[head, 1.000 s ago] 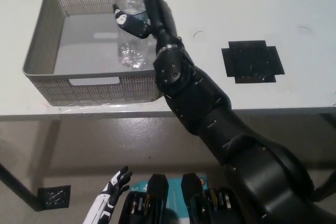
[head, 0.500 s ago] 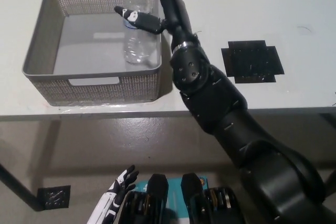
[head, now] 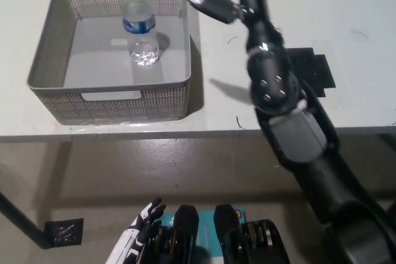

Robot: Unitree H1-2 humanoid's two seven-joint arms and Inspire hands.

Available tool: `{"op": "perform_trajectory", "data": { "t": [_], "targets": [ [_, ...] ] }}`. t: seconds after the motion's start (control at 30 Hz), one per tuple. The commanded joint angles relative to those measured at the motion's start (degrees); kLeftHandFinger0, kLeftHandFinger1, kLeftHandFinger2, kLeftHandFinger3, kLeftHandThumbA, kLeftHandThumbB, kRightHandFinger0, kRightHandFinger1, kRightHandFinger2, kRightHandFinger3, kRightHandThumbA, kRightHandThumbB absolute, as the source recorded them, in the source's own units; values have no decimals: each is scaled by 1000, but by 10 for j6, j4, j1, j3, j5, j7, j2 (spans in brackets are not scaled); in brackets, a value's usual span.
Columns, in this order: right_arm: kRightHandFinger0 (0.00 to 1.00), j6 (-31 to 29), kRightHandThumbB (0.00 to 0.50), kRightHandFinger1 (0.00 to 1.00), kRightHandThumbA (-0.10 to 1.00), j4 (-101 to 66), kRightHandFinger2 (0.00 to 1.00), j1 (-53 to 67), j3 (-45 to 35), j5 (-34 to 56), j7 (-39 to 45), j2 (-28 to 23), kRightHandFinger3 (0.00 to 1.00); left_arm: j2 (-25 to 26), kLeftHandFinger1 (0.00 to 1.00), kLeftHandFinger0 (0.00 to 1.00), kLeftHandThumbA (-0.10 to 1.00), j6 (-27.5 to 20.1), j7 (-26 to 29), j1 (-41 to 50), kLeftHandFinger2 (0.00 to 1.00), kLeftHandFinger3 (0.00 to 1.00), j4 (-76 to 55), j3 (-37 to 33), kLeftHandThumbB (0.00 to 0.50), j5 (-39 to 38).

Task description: Use the right hand to pick up a water botttle and place it into a container on the left side

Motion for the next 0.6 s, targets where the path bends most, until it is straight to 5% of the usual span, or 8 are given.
{"op": "perform_trajectory", "data": {
  "t": [0.0, 0.27, 0.57],
  "targets": [
    [1000, 99, 405, 1000, 1000, -408, 1000, 111, -71, 71, 95, -99, 1000, 8, 1000, 1000, 1000, -19, -9, 9, 1000, 1000, -12, -1, 287, -6],
    [1000, 14, 378, 1000, 1000, -557, 1000, 385, -98, 137, 75, -142, 1000, 7, 1000, 1000, 1000, -27, -7, 1, 1000, 1000, 3, 1, 271, -6],
    [1000, -86, 382, 1000, 1000, -403, 1000, 564, -48, 219, 132, -151, 1000, 0, 1000, 1000, 1000, -36, 3, 1, 1000, 1000, 17, 9, 276, -8]
  ]
}}
